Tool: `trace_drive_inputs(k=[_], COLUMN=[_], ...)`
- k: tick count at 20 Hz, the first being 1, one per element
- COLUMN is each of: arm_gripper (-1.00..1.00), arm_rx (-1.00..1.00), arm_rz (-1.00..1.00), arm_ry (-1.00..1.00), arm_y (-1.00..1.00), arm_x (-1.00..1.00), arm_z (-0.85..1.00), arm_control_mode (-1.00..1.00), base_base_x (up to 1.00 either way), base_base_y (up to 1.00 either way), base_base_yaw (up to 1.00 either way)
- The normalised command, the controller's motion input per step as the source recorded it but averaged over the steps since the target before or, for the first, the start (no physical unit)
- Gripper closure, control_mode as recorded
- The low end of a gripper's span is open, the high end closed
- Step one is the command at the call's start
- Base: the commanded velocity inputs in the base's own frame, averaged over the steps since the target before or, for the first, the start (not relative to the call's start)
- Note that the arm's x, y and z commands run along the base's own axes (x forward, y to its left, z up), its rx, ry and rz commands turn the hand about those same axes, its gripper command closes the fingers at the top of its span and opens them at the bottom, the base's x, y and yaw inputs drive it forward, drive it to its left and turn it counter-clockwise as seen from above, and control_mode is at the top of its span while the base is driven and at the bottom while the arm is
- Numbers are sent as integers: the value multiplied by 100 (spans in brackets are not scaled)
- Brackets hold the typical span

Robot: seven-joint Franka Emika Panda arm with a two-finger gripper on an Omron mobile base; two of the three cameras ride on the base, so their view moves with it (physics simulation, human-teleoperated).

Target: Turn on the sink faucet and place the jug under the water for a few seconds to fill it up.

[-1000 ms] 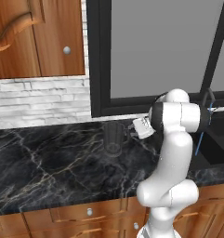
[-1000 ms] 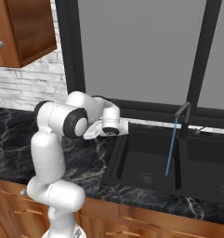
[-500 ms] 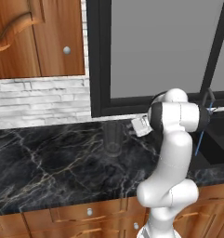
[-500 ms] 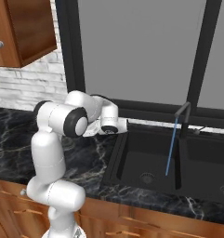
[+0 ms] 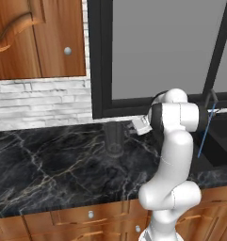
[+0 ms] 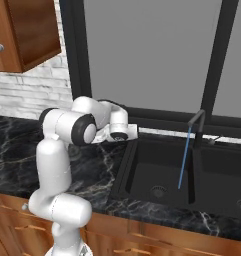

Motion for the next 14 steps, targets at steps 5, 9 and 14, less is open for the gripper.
trace_drive_inputs(k=[5,9,14], arm_gripper=[-100,-100,-100], arm_rx=[0,0,0], arm_rz=[0,0,0], arm_ry=[0,0,0], arm_y=[0,0,0], arm_x=[-25,-11,-4], arm_z=[0,0,1], arm_control_mode=[-100,-100,-100], base_base_x=[0,0,0], base_base_y=[0,0,0], base_base_yaw=[0,0,0])
